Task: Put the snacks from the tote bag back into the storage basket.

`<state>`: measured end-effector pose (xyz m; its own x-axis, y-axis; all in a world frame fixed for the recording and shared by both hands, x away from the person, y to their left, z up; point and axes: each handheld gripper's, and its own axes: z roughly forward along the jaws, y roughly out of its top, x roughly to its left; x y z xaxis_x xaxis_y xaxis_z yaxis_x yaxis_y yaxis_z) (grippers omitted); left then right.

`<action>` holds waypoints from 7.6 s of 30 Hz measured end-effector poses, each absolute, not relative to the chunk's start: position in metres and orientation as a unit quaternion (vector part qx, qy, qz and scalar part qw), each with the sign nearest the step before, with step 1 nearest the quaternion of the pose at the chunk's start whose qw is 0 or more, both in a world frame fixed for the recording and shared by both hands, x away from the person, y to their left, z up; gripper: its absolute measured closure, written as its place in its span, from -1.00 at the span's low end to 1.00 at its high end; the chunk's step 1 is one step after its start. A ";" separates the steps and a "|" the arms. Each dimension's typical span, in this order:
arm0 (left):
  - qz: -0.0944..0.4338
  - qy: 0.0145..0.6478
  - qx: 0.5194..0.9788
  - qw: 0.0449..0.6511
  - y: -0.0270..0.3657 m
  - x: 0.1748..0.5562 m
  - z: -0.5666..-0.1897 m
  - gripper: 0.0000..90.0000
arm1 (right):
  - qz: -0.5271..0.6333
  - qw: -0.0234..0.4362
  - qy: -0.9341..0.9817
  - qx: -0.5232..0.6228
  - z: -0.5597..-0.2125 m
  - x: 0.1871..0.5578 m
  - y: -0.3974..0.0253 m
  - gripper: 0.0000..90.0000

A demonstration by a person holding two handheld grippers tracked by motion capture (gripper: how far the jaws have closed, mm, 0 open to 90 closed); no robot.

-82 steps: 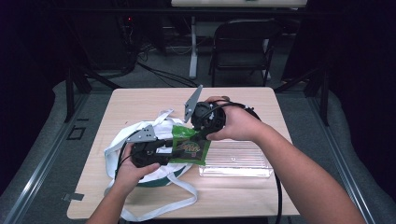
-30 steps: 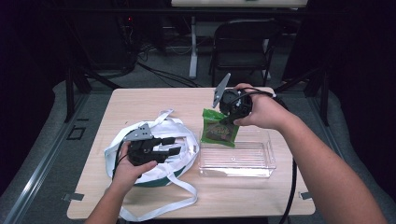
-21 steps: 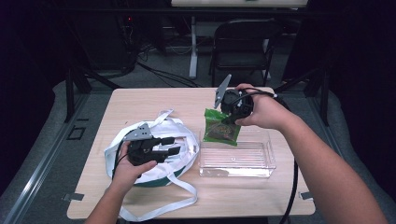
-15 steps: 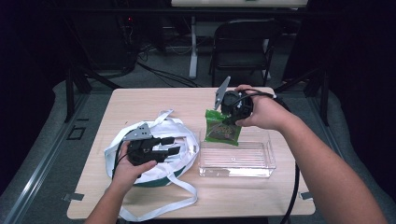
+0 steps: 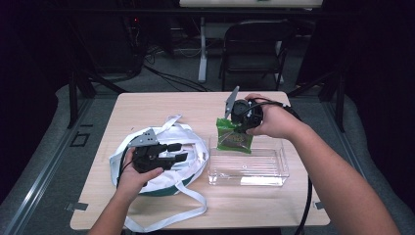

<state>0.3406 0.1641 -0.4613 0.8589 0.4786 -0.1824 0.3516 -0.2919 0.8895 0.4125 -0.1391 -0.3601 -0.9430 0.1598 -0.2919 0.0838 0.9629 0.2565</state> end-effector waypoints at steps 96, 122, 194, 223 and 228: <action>0.065 0.280 0.798 0.529 0.172 0.347 -0.468 0.16 | 0.101 0.178 0.978 0.027 -0.433 0.444 -0.110 0.67; 0.063 0.282 0.799 0.527 0.172 0.347 -0.470 0.16 | 0.087 0.187 0.978 0.044 -0.440 0.448 -0.116 0.37; 0.067 0.292 0.791 0.534 0.176 0.348 -0.469 0.11 | 0.147 0.219 0.961 0.088 -0.412 0.449 -0.123 -0.09; 0.074 0.296 0.789 0.534 0.180 0.347 -0.467 0.11 | 0.154 0.236 0.956 0.081 -0.386 0.427 -0.133 -0.06; 0.075 0.298 0.787 0.535 0.181 0.347 -0.467 0.11 | 0.171 0.243 0.950 0.094 -0.381 0.419 -0.138 -0.08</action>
<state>0.3470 0.1807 -0.4669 0.8117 0.5486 -0.2005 0.3886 -0.2507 0.8867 0.4187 -0.1384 -0.3814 -0.8642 0.2626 -0.4292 0.0961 0.9234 0.3715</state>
